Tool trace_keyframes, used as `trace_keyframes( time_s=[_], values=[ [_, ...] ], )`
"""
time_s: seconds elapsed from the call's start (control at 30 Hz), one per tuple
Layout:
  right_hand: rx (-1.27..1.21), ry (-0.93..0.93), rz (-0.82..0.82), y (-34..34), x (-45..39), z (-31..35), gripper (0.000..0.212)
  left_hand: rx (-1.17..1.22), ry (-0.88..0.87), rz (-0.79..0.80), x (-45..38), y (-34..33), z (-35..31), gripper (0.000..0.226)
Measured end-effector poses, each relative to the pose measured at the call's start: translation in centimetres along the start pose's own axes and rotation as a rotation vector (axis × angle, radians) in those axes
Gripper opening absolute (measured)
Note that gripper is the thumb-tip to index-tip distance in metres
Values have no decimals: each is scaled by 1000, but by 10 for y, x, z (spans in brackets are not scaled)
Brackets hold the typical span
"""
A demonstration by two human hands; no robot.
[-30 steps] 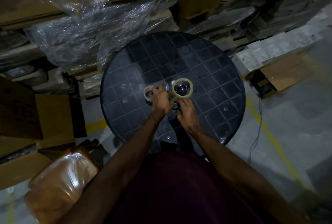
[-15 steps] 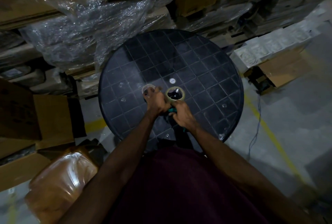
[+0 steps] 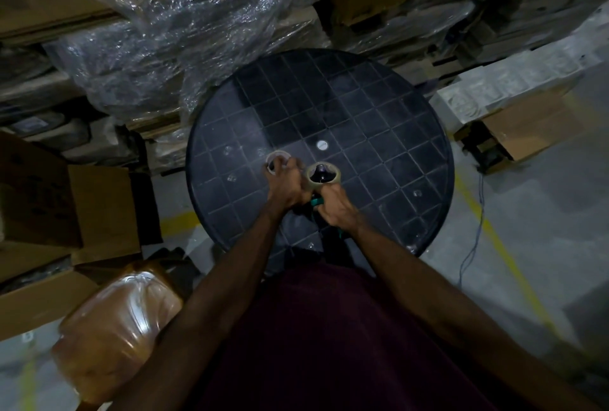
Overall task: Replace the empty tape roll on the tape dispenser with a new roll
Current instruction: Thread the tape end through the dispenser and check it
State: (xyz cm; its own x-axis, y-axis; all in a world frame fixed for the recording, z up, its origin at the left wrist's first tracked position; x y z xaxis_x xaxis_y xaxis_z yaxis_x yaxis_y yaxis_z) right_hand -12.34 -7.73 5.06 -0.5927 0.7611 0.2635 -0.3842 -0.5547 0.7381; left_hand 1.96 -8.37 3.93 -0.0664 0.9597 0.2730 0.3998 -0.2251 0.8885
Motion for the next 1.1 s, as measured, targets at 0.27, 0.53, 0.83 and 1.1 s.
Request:
trace_keyframes(
  time_s=[0.27, 0.53, 0.83, 1.1],
  values=[
    [19, -58, 76, -16, -29, -30, 29, 43, -104, -107, 5, 12, -2, 59],
    [0, -125, 98, -23, -35, -54, 33, -41, -181, -101, 4, 10, -7, 55],
    [-5, -237, 97, 2, -14, -42, 32, -66, -184, -130, 6, 19, -14, 34],
    [-127, -375, 60, -1, -9, -58, 53, -140, -109, 40, 6, 4, -4, 50]
  ],
)
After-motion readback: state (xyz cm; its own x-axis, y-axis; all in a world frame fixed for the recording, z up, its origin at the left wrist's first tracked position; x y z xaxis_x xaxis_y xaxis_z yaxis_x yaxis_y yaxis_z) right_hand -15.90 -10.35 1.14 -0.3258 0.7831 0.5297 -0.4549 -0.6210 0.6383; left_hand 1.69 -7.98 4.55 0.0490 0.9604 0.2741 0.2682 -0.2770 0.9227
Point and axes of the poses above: each hand's wrist, its own x-axis away from the middle knuckle, its own y-axis out of the back of the hand, z = x × y, the point moved 4 cm from there along -x, towards the middle knuckle, and after that the axes turned 5 degrees about z, right-handed, at the moved point
